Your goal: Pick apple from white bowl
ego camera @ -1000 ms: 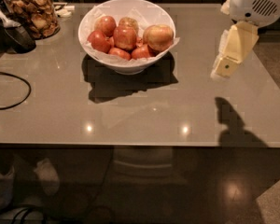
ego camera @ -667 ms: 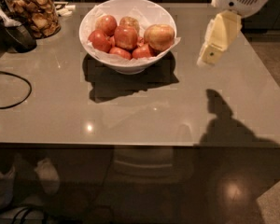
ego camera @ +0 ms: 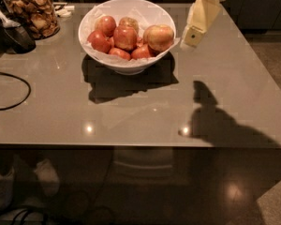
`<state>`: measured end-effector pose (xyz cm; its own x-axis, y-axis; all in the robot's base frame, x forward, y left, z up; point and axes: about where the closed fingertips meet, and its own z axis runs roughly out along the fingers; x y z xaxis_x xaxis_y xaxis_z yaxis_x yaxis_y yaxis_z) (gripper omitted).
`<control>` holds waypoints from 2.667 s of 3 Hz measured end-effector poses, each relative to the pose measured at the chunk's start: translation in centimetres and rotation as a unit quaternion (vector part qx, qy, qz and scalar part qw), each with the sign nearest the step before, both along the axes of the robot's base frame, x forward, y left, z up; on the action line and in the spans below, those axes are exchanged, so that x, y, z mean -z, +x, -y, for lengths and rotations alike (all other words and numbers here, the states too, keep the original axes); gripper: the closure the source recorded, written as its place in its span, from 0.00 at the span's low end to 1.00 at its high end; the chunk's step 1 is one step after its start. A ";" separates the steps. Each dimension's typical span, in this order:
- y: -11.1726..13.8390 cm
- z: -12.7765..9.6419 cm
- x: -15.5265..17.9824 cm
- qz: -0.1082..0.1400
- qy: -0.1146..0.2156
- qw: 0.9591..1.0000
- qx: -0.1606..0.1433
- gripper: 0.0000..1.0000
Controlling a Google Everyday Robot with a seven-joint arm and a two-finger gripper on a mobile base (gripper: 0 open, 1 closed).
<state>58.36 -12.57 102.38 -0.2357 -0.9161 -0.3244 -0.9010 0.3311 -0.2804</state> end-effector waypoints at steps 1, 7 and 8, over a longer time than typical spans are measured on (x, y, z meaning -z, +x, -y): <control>1.5 -1.5 -0.6 0.021 0.004 1.000 0.001 0.00; 10.0 -4.8 3.4 -0.017 -0.001 1.000 0.007 0.15; 10.2 -4.8 5.5 -0.039 -0.003 0.999 0.009 0.15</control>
Offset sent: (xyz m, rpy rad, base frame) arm 0.0530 0.0507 0.0155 0.0051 -0.0296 0.0127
